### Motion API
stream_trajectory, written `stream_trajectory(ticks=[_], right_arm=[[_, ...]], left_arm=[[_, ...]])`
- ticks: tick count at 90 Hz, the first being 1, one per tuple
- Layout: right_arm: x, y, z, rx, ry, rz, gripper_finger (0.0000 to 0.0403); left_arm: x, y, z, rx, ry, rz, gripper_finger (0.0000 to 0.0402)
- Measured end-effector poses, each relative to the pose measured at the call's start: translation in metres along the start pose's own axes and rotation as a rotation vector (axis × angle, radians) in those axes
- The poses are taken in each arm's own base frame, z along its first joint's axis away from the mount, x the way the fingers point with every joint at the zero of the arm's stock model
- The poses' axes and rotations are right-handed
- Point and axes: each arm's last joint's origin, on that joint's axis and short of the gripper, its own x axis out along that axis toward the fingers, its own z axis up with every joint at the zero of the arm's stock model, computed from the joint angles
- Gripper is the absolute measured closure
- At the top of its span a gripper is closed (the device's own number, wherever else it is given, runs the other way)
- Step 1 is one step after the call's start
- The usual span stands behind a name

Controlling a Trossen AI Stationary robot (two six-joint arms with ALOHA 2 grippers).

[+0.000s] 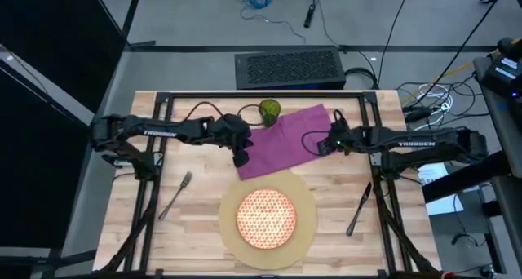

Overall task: Set table place
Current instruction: Fold the purple napkin

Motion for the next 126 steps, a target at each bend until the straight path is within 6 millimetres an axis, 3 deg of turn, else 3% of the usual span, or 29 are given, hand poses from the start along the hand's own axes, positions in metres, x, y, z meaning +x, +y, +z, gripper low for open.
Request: stream_trajectory(ticks=[45, 87, 126], right_arm=[[0.015, -0.03, 0.021, 0.05, 0.048, -0.147, 0.0222], [0.045, -0.038, 0.024, 0.04, 0.155, -0.207, 0.0222], [0.049, -0.048, 0.033, 0.067, 0.17, -0.186, 0.0222]], left_arm=[[-0.006, 0.002, 0.003, 0.01, -0.018, -0.046, 0.0402], [-0.045, -0.001, 0.011, 0.041, -0.077, -0.024, 0.0402], [-0.045, 0.011, 0.002, 0.015, -0.063, 0.017, 0.0402]])
